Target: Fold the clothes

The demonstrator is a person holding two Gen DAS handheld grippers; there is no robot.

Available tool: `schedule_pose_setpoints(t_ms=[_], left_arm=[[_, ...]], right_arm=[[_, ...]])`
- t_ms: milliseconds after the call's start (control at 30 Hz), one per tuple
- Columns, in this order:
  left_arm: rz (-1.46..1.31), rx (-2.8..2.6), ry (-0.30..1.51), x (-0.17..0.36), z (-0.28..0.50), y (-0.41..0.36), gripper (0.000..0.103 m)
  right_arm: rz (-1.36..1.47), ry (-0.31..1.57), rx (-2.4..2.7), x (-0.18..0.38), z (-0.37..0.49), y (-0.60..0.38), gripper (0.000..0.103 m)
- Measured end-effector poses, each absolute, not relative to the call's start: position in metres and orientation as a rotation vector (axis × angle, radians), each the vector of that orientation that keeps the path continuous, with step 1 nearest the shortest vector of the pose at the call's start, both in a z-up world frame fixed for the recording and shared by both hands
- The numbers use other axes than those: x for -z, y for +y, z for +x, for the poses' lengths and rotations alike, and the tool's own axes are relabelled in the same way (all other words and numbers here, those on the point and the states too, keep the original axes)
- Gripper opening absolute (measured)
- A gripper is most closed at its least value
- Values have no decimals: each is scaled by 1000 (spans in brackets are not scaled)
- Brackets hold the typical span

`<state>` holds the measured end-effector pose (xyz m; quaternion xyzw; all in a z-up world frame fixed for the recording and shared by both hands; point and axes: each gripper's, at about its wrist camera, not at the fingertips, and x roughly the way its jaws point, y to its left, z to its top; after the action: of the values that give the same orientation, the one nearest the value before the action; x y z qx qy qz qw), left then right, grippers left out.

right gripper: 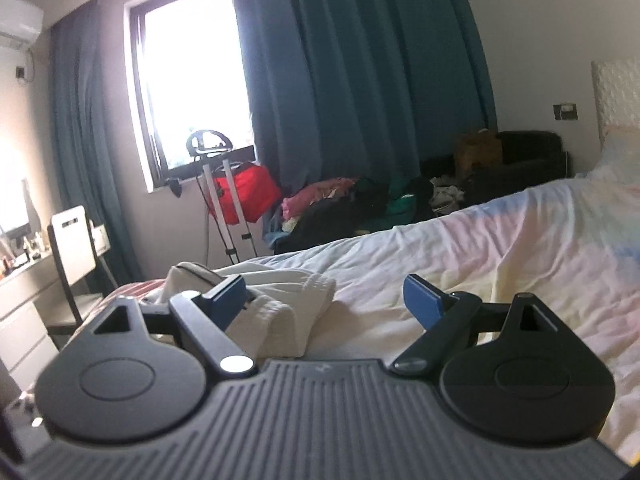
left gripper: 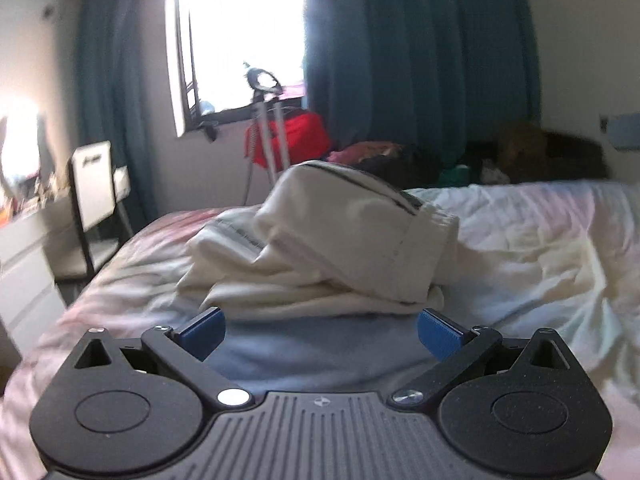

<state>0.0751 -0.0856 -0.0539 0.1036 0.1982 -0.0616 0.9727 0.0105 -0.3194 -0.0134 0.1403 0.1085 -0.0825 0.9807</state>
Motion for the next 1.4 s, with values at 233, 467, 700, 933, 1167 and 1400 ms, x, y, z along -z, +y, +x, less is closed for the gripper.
schedule_pose_setpoints(t_ms=[233,467,700,933,1167,1400], left_arm=[[523,87,328,91,144,-177,103],[697,-79,178,119,197,-236,103],[591,-197,75,89,209,-232,95],[528,-114,50,43,177,-186,51],[340,-69,85,-16,127,-102,12],[200,-40,105,-46,68,-19,10]], right_arm=[[434,268,196,42,30,-347,87],[500,277,240,56,47,-367,87],[549,309,263,72,64,-378,87],[505,315,263,83,67,-358,87],[424,299,254,80,57,-337,87],[390,271,191,66,30,-319,87]])
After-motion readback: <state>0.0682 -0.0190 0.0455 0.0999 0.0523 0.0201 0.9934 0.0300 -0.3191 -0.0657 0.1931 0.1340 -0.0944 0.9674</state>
